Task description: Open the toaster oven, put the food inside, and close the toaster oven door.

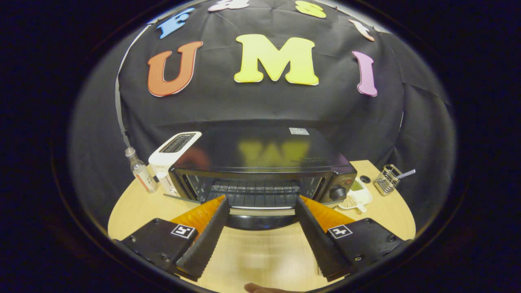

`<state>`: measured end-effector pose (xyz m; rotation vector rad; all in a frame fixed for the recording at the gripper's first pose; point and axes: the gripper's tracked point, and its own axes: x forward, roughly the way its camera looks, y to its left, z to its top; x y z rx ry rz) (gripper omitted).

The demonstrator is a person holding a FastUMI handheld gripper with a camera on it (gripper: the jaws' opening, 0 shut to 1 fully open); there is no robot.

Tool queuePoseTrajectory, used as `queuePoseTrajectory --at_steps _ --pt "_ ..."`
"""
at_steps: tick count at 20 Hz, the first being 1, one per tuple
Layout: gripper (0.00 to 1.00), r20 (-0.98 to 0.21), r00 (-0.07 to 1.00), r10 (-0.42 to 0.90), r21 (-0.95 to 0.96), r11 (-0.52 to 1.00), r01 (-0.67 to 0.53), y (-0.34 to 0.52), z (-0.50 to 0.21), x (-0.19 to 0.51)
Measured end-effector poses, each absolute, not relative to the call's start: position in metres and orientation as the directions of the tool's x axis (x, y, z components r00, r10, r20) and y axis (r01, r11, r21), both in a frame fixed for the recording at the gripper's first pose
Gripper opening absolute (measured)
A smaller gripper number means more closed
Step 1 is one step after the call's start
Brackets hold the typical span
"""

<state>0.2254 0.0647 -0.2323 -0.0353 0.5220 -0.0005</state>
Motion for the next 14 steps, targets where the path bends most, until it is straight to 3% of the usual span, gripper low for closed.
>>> queuePoseTrajectory --at_steps 14 --pt "1.00 -0.433 0.901 -0.006 -0.052 0.998 -0.018 0.059 -0.298 0.149"
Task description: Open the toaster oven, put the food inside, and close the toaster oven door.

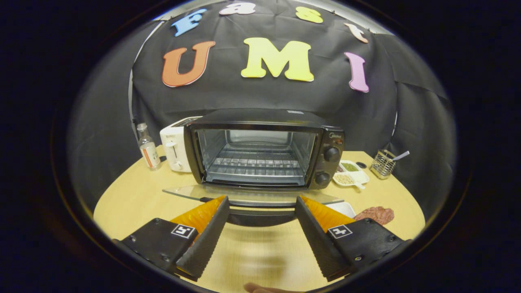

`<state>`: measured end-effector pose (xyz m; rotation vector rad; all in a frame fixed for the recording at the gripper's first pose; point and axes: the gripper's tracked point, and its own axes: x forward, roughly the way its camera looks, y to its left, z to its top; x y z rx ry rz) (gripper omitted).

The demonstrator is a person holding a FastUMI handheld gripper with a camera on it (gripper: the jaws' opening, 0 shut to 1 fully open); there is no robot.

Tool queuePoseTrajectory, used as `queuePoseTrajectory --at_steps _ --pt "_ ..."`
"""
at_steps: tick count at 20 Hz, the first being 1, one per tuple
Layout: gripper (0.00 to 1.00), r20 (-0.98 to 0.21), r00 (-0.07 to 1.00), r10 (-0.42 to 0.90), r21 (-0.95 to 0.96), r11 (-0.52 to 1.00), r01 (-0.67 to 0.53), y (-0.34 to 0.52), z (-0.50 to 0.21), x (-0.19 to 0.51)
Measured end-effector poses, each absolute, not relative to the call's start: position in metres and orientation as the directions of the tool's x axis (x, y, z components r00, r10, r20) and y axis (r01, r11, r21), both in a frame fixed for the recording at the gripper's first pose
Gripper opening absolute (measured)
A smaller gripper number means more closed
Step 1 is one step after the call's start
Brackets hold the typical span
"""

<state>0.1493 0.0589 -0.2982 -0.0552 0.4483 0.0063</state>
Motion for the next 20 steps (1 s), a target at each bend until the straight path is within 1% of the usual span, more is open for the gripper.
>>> queuePoseTrajectory --at_steps 2,5,7,10,12,16,20 --pt "1.00 -0.423 0.906 -0.004 -0.041 0.999 -0.014 0.058 -0.312 0.142" --pt "1.00 -0.451 0.893 -0.005 -0.043 0.999 -0.016 0.058 -0.337 0.131" --pt "1.00 -0.488 0.873 -0.008 -0.049 0.999 -0.018 0.060 -0.357 0.127" --pt "1.00 -0.581 0.814 -0.007 -0.037 0.999 -0.018 0.063 -0.391 0.118" --pt "1.00 -0.545 0.838 -0.005 -0.028 1.000 -0.012 0.066 -0.382 0.122" --pt "1.00 -0.605 0.794 0.059 0.004 0.997 -0.071 0.074 -0.380 0.105" --pt "1.00 -0.584 0.804 0.114 -0.008 0.989 -0.146 0.068 -0.345 0.087"
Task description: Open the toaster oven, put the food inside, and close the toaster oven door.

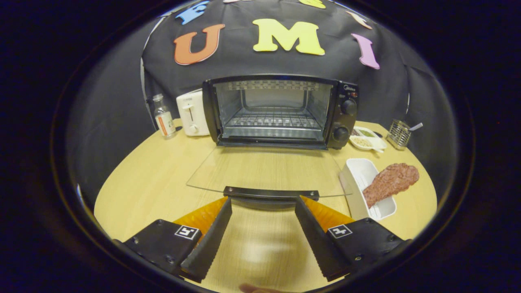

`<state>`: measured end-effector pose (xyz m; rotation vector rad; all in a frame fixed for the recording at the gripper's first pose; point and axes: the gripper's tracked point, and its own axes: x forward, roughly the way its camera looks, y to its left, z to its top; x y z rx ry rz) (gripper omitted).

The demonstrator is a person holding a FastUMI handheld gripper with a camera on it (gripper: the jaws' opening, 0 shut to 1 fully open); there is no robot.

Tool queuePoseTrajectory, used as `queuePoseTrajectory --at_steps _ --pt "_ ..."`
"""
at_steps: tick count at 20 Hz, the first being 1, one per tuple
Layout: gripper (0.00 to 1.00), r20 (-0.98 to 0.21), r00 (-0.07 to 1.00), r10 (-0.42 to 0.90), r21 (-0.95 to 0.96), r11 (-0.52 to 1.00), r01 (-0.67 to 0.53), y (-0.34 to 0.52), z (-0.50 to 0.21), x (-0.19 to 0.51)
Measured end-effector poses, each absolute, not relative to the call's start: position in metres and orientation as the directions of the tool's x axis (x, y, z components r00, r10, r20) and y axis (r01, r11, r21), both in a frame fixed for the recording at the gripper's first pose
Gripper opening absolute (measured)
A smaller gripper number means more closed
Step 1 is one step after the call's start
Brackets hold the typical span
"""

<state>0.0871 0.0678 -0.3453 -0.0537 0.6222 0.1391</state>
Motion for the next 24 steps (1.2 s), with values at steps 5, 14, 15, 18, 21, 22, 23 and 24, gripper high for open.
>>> queuePoseTrajectory --at_steps 5,14,15,18,21,22,23,24 --pt "1.00 -0.539 0.833 0.124 -0.027 0.986 -0.164 0.019 -0.290 0.072" --pt "1.00 -0.541 0.835 0.100 0.024 0.994 -0.104 -0.114 -0.247 0.080" --pt "1.00 -0.542 0.835 0.096 0.026 0.995 -0.098 -0.128 -0.246 0.085" --pt "1.00 -0.543 0.836 0.081 0.018 0.996 -0.085 -0.165 -0.250 0.098" --pt "0.97 -0.571 0.805 0.159 0.108 0.987 -0.118 -0.178 -0.265 0.109" --pt "0.96 -0.584 0.791 0.181 0.136 0.983 -0.125 -0.182 -0.273 0.112" --pt "0.94 -0.606 0.769 0.206 0.166 0.977 -0.131 -0.184 -0.283 0.115" --pt "0.91 -0.624 0.746 0.234 0.202 0.970 -0.136 -0.184 -0.292 0.116"
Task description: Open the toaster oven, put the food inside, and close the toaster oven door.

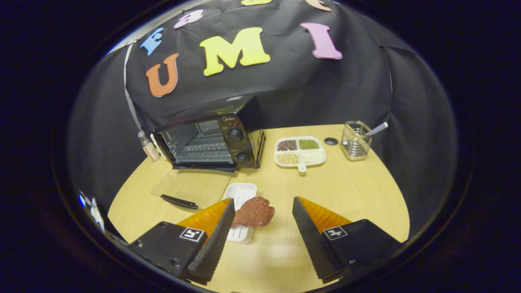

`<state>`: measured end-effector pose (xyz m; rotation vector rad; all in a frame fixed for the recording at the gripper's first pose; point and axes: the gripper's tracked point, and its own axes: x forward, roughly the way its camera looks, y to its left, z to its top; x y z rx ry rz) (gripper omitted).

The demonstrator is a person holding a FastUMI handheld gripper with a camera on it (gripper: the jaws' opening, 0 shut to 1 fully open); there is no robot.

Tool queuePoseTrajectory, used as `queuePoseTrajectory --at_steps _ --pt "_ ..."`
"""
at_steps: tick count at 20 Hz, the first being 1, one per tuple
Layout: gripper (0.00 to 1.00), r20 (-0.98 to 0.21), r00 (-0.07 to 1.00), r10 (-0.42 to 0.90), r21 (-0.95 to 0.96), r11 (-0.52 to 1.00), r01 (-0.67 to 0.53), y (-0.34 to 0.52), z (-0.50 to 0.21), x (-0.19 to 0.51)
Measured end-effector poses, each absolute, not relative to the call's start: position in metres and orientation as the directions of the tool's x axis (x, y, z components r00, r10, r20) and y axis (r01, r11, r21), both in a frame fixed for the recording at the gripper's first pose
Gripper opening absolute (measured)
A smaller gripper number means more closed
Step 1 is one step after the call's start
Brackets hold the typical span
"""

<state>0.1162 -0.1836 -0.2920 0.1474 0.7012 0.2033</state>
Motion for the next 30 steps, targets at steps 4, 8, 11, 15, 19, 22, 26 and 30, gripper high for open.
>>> queuePoseTrajectory --at_steps 4,8,11,15,19,22,26,30 --pt "0.65 -0.659 0.643 0.389 0.442 0.893 -0.087 -0.175 -0.310 0.114" --pt "0.21 -0.654 0.608 0.450 0.545 0.838 -0.034 -0.181 -0.312 0.114" --pt "0.20 -0.660 0.570 0.489 0.582 0.813 -0.024 -0.177 -0.316 0.114" --pt "0.19 -0.644 0.529 0.552 0.636 0.771 -0.030 -0.166 -0.317 0.107" --pt "0.09 -0.648 0.533 0.544 0.611 0.789 -0.061 -0.161 -0.307 0.091" --pt "0.08 -0.655 0.584 0.480 0.511 0.850 -0.125 -0.158 -0.287 0.080" --pt "0.08 -0.638 0.682 0.358 0.288 0.932 -0.219 -0.150 -0.256 0.068" --pt "0.08 -0.566 0.775 0.281 0.076 0.954 -0.291 -0.125 -0.230 0.060"
